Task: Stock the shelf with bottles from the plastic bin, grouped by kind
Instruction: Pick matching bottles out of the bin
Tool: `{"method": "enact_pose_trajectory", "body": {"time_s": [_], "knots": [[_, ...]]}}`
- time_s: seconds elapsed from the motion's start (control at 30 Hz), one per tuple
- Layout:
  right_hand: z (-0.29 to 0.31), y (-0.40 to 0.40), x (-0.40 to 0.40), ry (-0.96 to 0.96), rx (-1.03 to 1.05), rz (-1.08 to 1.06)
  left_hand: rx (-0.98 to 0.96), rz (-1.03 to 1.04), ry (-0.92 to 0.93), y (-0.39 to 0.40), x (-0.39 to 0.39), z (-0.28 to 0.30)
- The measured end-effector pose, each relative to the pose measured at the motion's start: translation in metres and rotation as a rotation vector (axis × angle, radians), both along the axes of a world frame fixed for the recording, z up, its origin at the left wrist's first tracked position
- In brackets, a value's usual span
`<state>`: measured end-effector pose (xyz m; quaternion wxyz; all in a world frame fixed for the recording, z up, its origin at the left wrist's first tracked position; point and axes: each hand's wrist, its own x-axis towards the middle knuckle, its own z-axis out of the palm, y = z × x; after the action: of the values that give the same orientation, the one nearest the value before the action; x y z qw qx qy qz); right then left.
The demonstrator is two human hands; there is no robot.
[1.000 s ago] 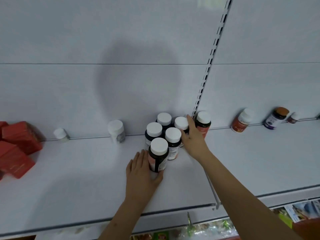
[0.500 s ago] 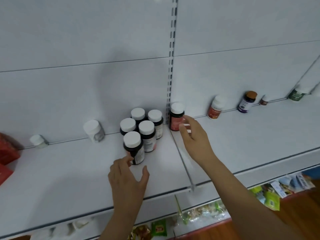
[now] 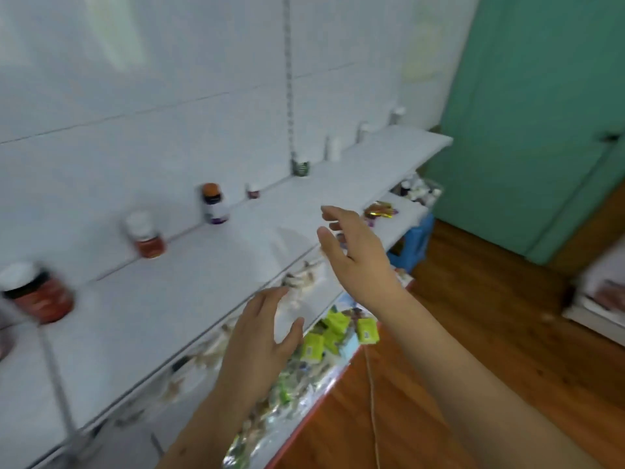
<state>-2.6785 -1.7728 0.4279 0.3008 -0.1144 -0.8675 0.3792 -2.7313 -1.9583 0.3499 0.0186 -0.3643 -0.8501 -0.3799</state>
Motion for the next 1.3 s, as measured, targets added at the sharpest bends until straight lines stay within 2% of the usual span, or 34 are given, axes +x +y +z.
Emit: {"method": "enact_pose_trajectory", "body": {"time_s": [0.23, 0.43, 0.57, 0.77, 1.0, 1.3], "knots": [[-0.023, 0.148, 0.11, -0.083, -0.029, -0.31, -0.036, -0.319, -0.038, 0.161, 0.058, -0.018], [-0.04, 0.228, 0.15, -0.174, -0.026, -0.477, -0.12, -0.495, -0.099, 0.258, 0.064, -0.043], [-0.055, 0.289, 0.143, -0.216, -0.029, -0.557, -0.146, -0.532, -0.169, 0.334, 0.046, -0.06], [-0.048, 0.408, 0.083, -0.28, -0.015, -0.613, -0.133, -0.539, -0.265, 0.459, -0.005, -0.072], [-0.02, 0.539, 0.045, -0.258, -0.01, -0.683, -0.158, -0.61, -0.214, 0.597, -0.056, -0.044], [-0.052, 0.684, 0.042, -0.242, -0.108, -0.746, -0.195, -0.663, -0.198, 0.749, -0.079, -0.056]]}}
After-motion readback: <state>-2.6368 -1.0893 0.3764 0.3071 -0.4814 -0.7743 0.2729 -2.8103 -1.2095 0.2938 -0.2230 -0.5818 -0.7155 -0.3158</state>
